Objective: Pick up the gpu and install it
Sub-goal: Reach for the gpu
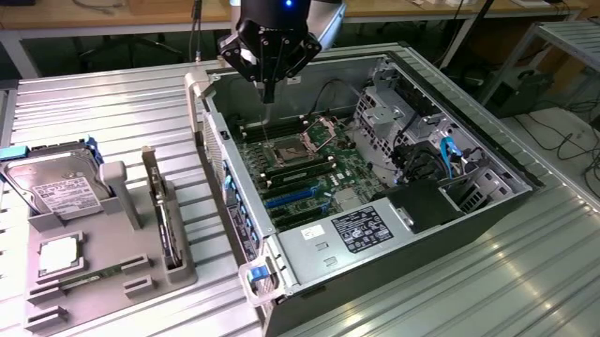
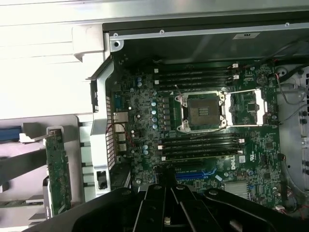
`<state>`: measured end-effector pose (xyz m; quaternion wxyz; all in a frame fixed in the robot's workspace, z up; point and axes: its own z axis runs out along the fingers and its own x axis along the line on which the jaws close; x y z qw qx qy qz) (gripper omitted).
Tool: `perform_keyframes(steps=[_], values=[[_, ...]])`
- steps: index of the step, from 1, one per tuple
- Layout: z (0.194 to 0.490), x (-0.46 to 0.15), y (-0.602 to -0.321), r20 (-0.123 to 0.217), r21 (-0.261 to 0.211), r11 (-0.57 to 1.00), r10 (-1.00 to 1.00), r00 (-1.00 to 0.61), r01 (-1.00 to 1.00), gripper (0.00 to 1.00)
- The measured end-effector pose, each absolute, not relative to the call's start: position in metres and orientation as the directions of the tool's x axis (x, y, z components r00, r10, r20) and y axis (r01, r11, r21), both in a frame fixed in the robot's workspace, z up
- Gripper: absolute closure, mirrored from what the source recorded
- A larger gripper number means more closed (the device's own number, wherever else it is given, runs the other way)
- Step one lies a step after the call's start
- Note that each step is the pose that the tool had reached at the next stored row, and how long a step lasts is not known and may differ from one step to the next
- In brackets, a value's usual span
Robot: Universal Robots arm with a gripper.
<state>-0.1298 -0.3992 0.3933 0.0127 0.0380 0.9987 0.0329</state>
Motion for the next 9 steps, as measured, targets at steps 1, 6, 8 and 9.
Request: perform_keyframes(steps=[1, 6, 8, 9], values=[[0.3933, -0.1306, -0.3992, -0.023, 0.067, 0.995, 0.077, -0.997, 0.075, 0.89], [0.3933, -0.1358, -0.3994, -0.023, 0.067, 0.995, 0.077, -0.997, 0.075, 0.89], [0.3933, -0.1385, -0.3995, -0.023, 0.067, 0.995, 0.077, -0.997, 0.075, 0.89], [0.3933, -0.1394, -0.3995, -0.023, 0.067, 0.995, 0.077, -0.997, 0.075, 0.89]])
